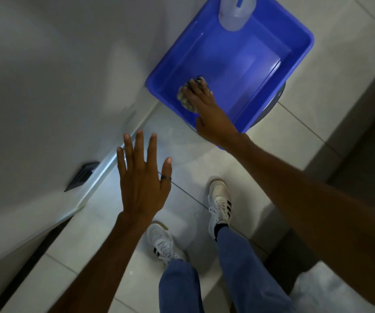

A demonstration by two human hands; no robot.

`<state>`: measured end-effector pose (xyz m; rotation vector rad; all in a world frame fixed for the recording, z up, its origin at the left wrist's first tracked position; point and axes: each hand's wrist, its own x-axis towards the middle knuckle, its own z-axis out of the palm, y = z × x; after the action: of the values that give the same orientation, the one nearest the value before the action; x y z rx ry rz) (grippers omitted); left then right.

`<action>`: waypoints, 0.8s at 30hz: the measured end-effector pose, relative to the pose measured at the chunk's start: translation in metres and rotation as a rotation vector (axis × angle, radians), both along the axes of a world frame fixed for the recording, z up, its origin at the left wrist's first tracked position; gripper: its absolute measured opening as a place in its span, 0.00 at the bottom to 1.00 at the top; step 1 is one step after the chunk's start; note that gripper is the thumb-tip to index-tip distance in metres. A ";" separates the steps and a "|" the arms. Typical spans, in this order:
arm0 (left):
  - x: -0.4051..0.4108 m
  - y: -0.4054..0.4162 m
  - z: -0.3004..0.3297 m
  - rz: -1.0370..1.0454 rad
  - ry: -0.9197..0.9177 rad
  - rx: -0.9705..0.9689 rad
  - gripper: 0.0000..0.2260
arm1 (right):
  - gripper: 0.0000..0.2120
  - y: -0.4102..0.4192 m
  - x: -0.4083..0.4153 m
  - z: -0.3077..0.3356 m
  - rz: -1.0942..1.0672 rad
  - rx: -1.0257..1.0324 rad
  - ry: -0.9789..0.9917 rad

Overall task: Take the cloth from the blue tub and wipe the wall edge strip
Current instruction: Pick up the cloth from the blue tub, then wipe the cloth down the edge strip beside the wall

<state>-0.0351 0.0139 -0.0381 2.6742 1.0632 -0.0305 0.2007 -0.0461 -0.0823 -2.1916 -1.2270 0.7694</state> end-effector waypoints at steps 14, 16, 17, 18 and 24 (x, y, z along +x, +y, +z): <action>-0.077 0.026 -0.083 -0.171 0.073 0.183 0.31 | 0.36 -0.009 -0.207 -0.069 -0.831 0.225 0.708; -0.071 0.036 -0.115 -0.295 0.075 0.191 0.32 | 0.36 0.004 -0.197 -0.116 -0.923 0.263 0.817; -0.067 0.045 -0.132 -0.345 0.076 0.204 0.32 | 0.37 0.013 -0.190 -0.138 -0.961 0.283 0.880; -0.063 0.057 -0.148 -0.381 0.066 0.239 0.32 | 0.37 0.024 -0.184 -0.160 -0.990 0.305 0.939; -0.024 0.120 -0.199 -0.509 0.094 0.533 0.33 | 0.40 0.075 -0.144 -0.265 -0.977 0.497 0.968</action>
<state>-0.0591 0.1336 -0.2375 3.3906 0.4162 0.0373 0.0568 0.0287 -0.3470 -1.3798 0.1603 0.7826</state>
